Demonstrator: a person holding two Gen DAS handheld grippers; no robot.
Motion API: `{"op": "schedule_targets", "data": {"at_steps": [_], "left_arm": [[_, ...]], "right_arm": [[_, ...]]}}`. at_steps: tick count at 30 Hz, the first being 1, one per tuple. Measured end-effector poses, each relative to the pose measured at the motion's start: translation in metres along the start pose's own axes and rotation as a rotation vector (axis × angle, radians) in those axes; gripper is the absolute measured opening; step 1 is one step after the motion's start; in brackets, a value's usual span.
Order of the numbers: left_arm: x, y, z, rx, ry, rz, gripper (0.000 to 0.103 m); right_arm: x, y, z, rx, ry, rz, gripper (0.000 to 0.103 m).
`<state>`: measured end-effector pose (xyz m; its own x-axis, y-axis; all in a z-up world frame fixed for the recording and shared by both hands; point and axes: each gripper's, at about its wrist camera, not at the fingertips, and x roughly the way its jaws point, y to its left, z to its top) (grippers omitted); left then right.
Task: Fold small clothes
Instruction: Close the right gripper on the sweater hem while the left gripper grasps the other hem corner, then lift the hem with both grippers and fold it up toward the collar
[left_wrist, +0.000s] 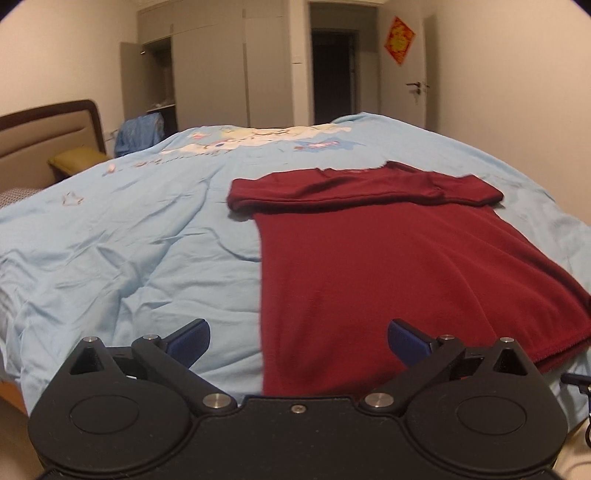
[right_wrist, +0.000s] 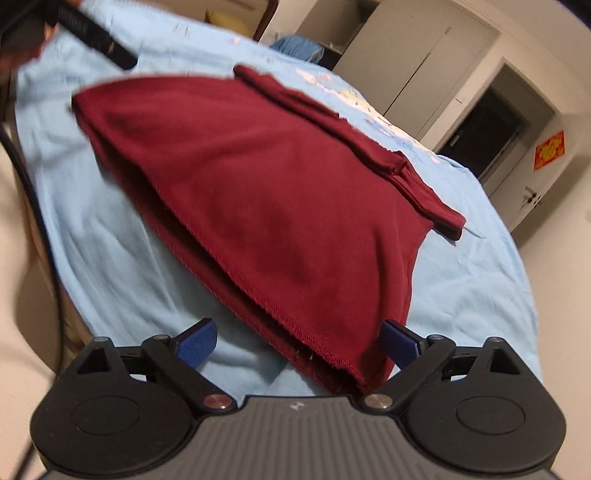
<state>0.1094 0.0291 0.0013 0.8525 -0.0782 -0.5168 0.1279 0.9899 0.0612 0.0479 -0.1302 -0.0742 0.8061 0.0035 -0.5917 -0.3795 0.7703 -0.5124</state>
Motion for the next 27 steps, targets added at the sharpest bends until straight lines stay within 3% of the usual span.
{"op": "schedule_targets", "data": {"at_steps": [3,5,8,10,12,16,23,27], "left_arm": [[-0.001,-0.014,-0.004,0.068,-0.02,-0.028,0.102],[-0.005,-0.022,-0.008,0.106,-0.05,-0.044,0.102],[-0.009,-0.031,-0.013,0.14,-0.074,-0.084,0.102],[-0.011,-0.036,-0.016,0.15,-0.08,-0.126,0.102],[-0.013,-0.042,-0.019,0.17,-0.086,-0.162,0.102],[-0.014,-0.057,-0.026,0.244,-0.101,-0.2,0.102],[0.003,-0.08,-0.033,0.345,-0.062,-0.179,0.102],[0.014,-0.081,-0.036,0.394,-0.034,-0.078,0.091]], "right_arm": [[0.001,0.007,-0.001,-0.048,-0.021,-0.039,0.094],[-0.002,0.008,-0.001,-0.06,-0.05,-0.062,0.084],[-0.007,0.01,-0.001,-0.06,-0.085,-0.069,0.054],[-0.01,0.011,0.0,-0.06,-0.099,-0.068,0.029],[-0.014,0.01,0.002,-0.045,-0.116,-0.052,0.015],[-0.025,-0.004,0.013,0.054,-0.18,-0.032,0.009],[-0.043,-0.023,0.028,0.133,-0.266,-0.062,0.009],[-0.048,-0.03,0.03,0.153,-0.296,-0.093,0.007]]}}
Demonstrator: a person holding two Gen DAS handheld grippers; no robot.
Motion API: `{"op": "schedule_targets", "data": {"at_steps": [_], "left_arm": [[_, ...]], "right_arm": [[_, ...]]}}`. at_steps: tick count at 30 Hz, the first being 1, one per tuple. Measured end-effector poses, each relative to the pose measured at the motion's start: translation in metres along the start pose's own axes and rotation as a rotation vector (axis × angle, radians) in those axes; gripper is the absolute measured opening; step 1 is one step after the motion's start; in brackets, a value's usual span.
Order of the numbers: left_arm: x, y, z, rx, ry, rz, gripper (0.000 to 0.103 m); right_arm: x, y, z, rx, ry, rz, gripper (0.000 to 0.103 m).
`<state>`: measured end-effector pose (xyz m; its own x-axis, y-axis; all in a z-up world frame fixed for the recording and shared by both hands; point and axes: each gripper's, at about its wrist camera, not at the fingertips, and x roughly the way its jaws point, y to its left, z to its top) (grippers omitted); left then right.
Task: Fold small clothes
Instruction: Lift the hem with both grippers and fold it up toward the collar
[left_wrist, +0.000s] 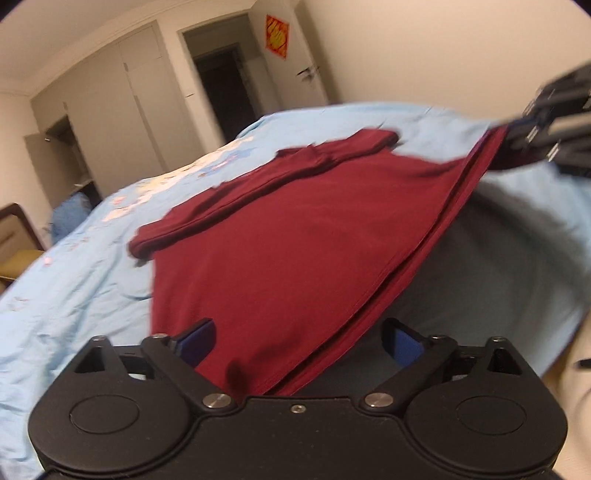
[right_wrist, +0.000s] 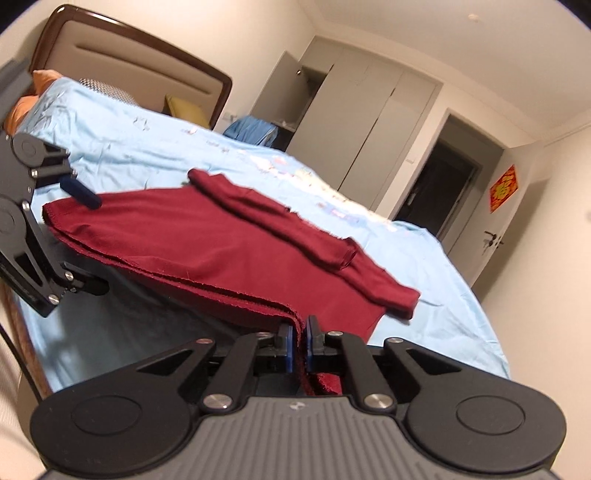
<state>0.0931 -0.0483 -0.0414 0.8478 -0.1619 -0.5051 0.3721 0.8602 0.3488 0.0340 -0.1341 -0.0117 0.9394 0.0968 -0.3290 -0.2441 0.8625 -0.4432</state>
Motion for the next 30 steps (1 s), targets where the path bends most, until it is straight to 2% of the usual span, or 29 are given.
{"op": "schedule_targets", "data": {"at_steps": [2,4,5,7,8,10,13,15,17,21,26,30], "left_arm": [[0.007,0.003,-0.003,0.025,0.043,0.091,0.083],[0.012,0.012,-0.007,0.011,0.083,0.155,0.068],[0.013,0.019,-0.008,-0.016,0.095,0.161,0.065],[0.012,0.035,-0.012,-0.083,0.105,0.155,0.047],[0.012,0.04,-0.013,-0.096,0.102,0.161,0.042],[0.01,0.045,-0.016,-0.075,0.095,0.199,0.024],[0.005,0.045,-0.015,-0.033,0.07,0.234,0.01],[-0.003,0.043,-0.013,-0.022,0.024,0.261,0.006],[-0.013,0.04,-0.006,-0.005,-0.047,0.32,0.006],[-0.033,0.04,0.012,-0.014,-0.177,0.399,0.005],[-0.064,0.055,0.037,-0.118,-0.297,0.406,0.005],[-0.094,0.058,0.049,-0.139,-0.363,0.395,0.005]], "right_arm": [[-0.003,-0.002,0.001,0.012,-0.012,-0.012,0.007],[-0.004,-0.001,0.001,0.017,-0.019,-0.023,0.006],[-0.004,-0.002,0.001,0.018,-0.022,-0.028,0.006],[-0.005,-0.002,0.002,0.018,-0.027,-0.037,0.006],[-0.005,-0.002,0.001,0.018,-0.027,-0.04,0.006],[-0.005,0.0,0.0,0.017,-0.026,-0.046,0.006],[-0.005,0.003,-0.002,0.025,-0.027,-0.064,0.006],[-0.005,0.004,-0.002,0.028,-0.031,-0.082,0.006],[-0.006,0.007,-0.001,0.03,-0.046,-0.113,0.006],[-0.016,0.005,0.005,0.045,-0.126,-0.188,0.005],[-0.035,-0.001,0.017,0.073,-0.254,-0.286,0.005],[-0.059,-0.004,0.025,0.074,-0.344,-0.343,0.005]]}}
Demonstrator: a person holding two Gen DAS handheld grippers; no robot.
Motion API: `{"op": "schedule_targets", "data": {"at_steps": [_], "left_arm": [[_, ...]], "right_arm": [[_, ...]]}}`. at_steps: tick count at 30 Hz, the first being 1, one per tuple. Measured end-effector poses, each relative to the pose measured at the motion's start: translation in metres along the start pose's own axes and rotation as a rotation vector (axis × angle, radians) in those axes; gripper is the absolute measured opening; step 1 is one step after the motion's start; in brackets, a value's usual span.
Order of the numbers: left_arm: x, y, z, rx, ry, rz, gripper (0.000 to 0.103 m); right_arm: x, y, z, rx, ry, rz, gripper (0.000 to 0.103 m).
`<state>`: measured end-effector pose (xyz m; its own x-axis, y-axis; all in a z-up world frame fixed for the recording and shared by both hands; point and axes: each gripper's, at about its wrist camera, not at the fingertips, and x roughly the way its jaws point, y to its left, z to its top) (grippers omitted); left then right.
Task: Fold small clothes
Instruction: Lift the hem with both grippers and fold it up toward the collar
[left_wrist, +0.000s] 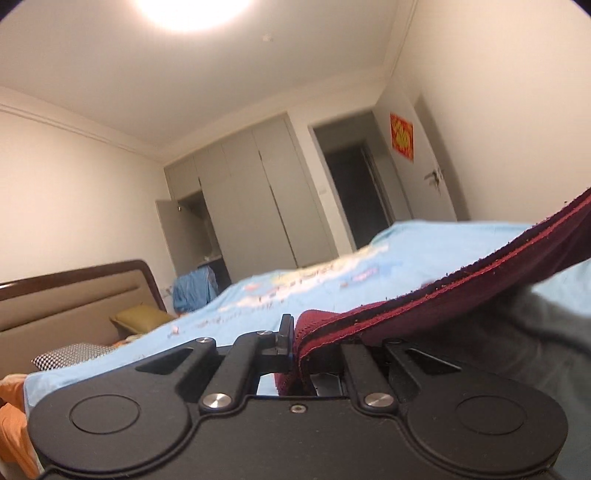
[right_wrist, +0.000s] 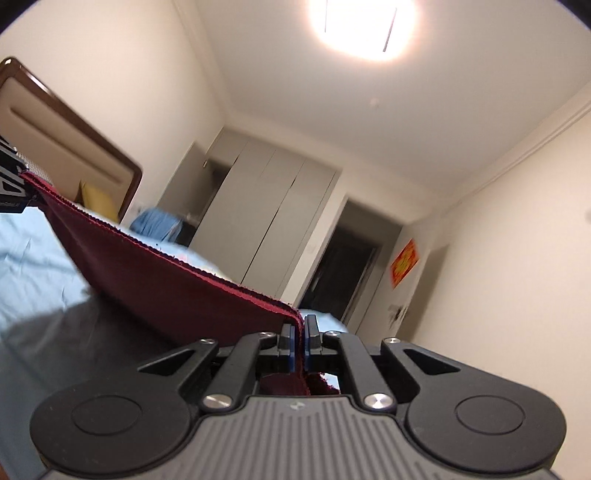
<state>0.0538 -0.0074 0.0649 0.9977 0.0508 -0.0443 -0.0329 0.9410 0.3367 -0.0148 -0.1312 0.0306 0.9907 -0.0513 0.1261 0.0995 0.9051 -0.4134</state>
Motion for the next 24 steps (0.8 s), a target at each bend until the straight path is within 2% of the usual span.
{"op": "schedule_targets", "data": {"at_steps": [2,6,11,14,19,24], "left_arm": [[-0.011,0.007,0.008,-0.015,-0.006,-0.039,0.005],[-0.034,0.029,0.025,-0.024,0.001,-0.133,0.005],[-0.057,0.051,0.045,-0.016,0.002,-0.18,0.005],[-0.06,0.056,0.05,-0.014,0.025,-0.216,0.005],[-0.038,0.057,0.046,-0.001,0.072,-0.24,0.005],[0.025,0.071,0.065,-0.039,0.161,-0.282,0.005]], "right_arm": [[-0.01,-0.008,0.008,0.012,-0.028,0.003,0.005],[-0.033,-0.035,0.025,0.119,-0.053,0.071,0.005],[-0.061,-0.048,0.04,0.081,-0.105,0.09,0.005],[-0.063,-0.049,0.045,0.061,-0.109,0.099,0.005],[-0.043,-0.048,0.041,0.035,-0.079,0.115,0.005],[0.0,-0.054,0.048,-0.045,-0.049,0.145,0.005]]}}
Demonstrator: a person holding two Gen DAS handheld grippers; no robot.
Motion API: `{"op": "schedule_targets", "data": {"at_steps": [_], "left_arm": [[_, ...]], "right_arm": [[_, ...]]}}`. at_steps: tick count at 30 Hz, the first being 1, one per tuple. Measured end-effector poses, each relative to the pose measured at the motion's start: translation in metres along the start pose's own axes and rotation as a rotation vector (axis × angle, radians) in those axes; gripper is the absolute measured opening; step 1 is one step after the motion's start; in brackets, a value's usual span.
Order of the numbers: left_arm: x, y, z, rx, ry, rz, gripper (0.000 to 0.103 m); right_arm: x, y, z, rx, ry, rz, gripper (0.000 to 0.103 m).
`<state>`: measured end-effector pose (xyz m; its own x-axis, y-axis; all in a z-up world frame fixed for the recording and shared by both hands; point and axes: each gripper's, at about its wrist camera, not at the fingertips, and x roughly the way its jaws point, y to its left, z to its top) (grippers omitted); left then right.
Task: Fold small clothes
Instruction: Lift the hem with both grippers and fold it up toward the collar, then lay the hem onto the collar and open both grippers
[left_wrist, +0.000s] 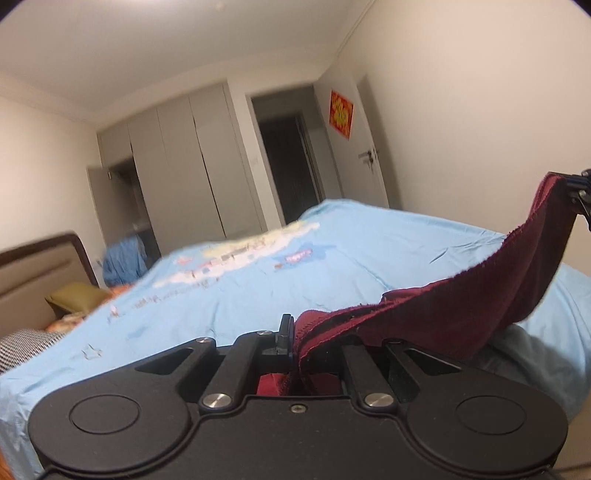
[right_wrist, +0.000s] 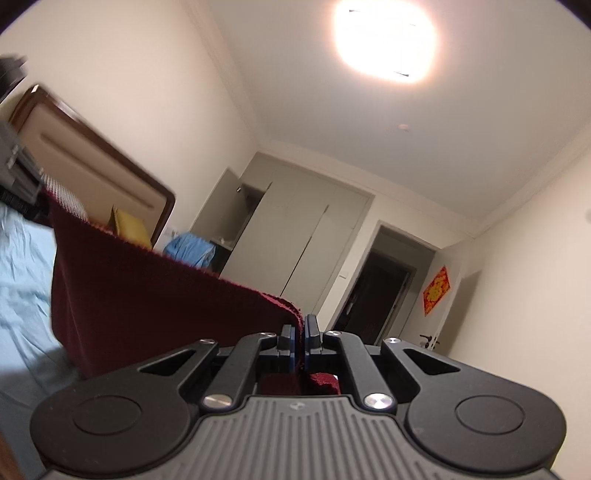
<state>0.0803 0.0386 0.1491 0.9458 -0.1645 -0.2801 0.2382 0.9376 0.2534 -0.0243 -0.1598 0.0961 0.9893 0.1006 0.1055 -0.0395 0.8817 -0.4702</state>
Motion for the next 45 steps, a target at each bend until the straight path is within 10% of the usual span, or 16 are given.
{"op": "schedule_targets", "data": {"at_steps": [8,17,35,38,40,45], "left_arm": [[0.123,0.041,0.043,0.0,0.167,-0.022,0.006],[0.267,0.046,0.02,0.014,0.363,-0.005,0.007],[0.376,0.046,-0.039,-0.107,0.517,-0.008,0.016],[0.373,0.045,-0.041,-0.104,0.511,0.009,0.031],[0.368,0.045,-0.039,-0.087,0.509,0.033,0.062],[0.344,0.051,-0.034,-0.076,0.478,0.093,0.087]], "right_arm": [[0.133,-0.009,0.002,-0.088,0.098,0.1,0.005],[0.276,0.01,-0.062,-0.048,0.321,0.208,0.005],[0.377,0.031,-0.157,0.052,0.453,0.26,0.006],[0.377,0.029,-0.165,0.073,0.47,0.264,0.015],[0.378,0.023,-0.168,0.086,0.475,0.259,0.044],[0.355,-0.01,-0.164,0.16,0.474,0.233,0.079]]}}
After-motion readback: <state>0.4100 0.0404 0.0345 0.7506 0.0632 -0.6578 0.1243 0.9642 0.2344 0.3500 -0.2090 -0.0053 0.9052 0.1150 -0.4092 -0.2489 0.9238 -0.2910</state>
